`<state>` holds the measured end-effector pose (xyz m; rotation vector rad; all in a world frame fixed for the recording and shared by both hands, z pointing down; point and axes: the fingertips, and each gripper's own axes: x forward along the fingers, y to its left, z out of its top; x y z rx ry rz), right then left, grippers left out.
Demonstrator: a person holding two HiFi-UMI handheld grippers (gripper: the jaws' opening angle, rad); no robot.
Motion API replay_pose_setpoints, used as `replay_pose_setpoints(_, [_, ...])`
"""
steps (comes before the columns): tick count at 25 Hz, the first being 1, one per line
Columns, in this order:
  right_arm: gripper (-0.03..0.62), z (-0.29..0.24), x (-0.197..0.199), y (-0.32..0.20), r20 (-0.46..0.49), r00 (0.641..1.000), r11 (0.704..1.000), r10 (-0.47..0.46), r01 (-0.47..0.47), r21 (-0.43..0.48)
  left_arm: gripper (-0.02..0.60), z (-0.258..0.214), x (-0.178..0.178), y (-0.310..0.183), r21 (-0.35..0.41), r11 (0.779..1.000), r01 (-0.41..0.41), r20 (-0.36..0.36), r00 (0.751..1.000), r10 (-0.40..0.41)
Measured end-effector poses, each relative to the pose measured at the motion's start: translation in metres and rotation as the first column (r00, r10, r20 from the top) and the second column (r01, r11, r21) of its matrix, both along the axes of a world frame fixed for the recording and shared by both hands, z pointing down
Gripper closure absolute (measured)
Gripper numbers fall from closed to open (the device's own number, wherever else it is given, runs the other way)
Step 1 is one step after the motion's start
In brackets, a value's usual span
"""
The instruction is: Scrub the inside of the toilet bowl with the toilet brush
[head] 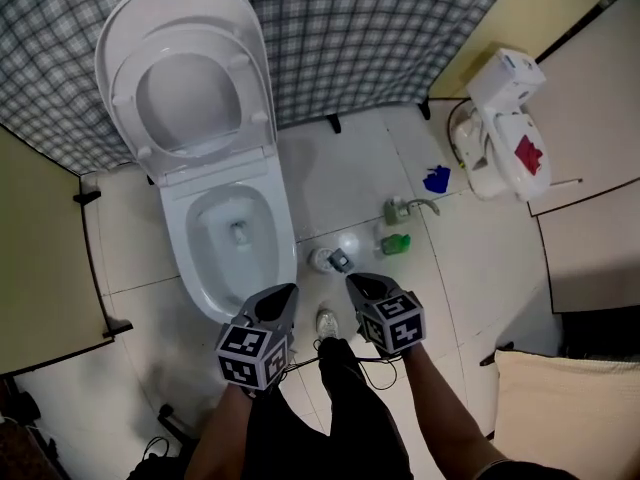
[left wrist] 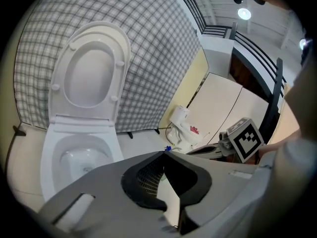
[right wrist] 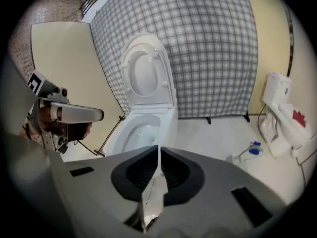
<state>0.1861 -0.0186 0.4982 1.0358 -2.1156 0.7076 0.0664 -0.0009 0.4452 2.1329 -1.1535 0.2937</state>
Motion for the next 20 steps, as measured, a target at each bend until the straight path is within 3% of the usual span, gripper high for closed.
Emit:
replay_pose_setpoints(3, [0.472,0.053,0.010,-0.001,0.016,1.000,0.998,0.013,-0.012,-0.061,0.572,0.039,0.011,-0.001,-0.025,1.000,-0.012,0.012,1.000,0.012])
replay_pose_setpoints(7, [0.390,0.120,0.027,-0.013,-0.081,0.997,0.997,0.005,-0.010,-0.070,0.572,0.082,0.017,-0.003,-0.047,0.999,-0.014,0.016,1.000,0.014])
replay_pose_setpoints(14, [0.342,0.207,0.037,-0.046,-0.151,0.988,0.996,0.011,-0.024,-0.081,0.572,0.140,0.020,-0.004,-0.100,0.995,0.019,0.030,0.999,-0.016])
replay_pose_setpoints(20, [0.312,0.258,0.038,-0.061,-0.206,0.978,0.996,-0.020,0.001,-0.091,0.572,0.158,0.025,-0.004,-0.115,0.993,0.024,0.014,1.000,-0.023])
